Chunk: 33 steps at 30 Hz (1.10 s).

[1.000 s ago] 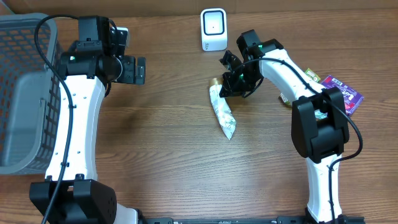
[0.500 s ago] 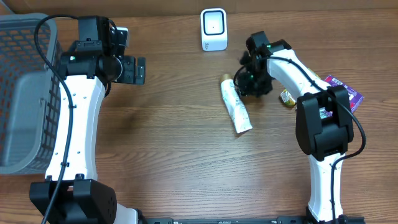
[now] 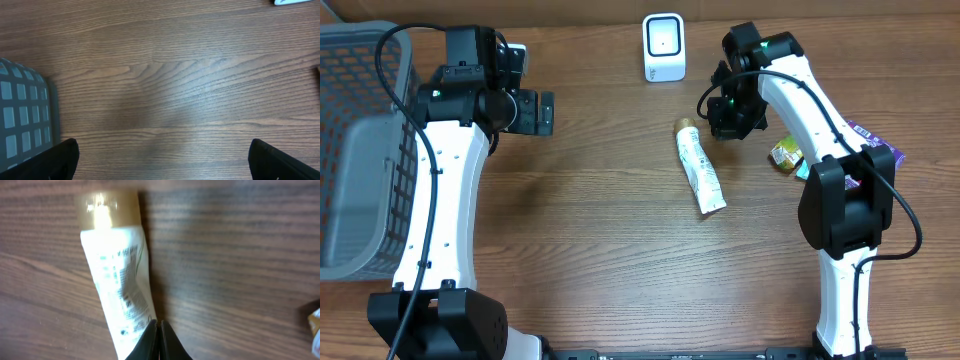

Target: Scan the item barcode

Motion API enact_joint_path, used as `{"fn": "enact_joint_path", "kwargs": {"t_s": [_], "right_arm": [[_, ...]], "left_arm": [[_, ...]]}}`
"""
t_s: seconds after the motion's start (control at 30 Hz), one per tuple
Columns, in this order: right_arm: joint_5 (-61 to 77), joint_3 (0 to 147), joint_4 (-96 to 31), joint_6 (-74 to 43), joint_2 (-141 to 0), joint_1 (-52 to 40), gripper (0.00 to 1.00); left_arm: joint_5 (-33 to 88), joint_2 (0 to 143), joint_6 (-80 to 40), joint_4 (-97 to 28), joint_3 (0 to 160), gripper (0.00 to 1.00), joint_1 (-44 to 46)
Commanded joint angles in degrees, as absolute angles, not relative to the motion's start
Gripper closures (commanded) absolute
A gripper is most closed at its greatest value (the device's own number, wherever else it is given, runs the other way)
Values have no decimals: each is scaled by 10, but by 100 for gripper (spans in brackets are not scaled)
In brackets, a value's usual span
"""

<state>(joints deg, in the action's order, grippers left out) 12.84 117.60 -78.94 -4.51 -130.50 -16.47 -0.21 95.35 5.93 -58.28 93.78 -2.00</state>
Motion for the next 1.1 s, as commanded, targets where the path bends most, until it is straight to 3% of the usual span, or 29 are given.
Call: {"fn": "enact_joint_path", "kwargs": {"t_s": [0.0,0.57,1.07], "right_arm": [[143,1168,-792,-48,-1287,-180,96],[140,1032,-679,-65,-1288,-247,96],[75,1099,-687,-125,-1206,-243,96]], "left_arm": [[-2,941,49,-583,942,1,-22],[-2,941,49,-583,942,0,-22],[-2,941,49,-582,942,1,-22]]}}
